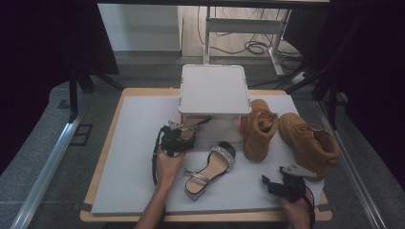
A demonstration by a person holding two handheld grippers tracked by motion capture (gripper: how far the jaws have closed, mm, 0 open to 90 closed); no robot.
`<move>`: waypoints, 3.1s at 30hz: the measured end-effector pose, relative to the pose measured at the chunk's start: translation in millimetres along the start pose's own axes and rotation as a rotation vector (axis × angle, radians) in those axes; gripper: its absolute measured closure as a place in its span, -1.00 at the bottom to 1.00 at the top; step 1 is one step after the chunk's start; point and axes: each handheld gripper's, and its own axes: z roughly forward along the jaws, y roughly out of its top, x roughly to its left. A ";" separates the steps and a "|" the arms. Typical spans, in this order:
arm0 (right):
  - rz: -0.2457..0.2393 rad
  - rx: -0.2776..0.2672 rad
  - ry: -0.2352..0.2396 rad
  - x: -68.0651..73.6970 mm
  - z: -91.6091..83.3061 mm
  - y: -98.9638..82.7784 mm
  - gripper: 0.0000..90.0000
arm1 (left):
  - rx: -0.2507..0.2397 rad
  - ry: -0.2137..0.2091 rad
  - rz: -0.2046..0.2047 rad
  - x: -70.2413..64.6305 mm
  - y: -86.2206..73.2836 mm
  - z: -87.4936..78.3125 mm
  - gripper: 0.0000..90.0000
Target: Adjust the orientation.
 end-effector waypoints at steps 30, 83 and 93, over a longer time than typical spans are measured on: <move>0.001 0.000 -0.001 0.1 0.0 -0.1 -0.60 | -0.013 -0.071 0.096 6.9 -24.5 -29.0 0.99; 0.001 -0.001 0.000 0.0 0.0 -0.1 -0.60 | 0.030 -0.078 0.144 -14.1 14.9 28.4 0.99; 0.001 -0.001 0.000 0.0 0.0 -0.1 -0.60 | 0.021 -0.082 0.141 -14.6 14.1 22.8 0.77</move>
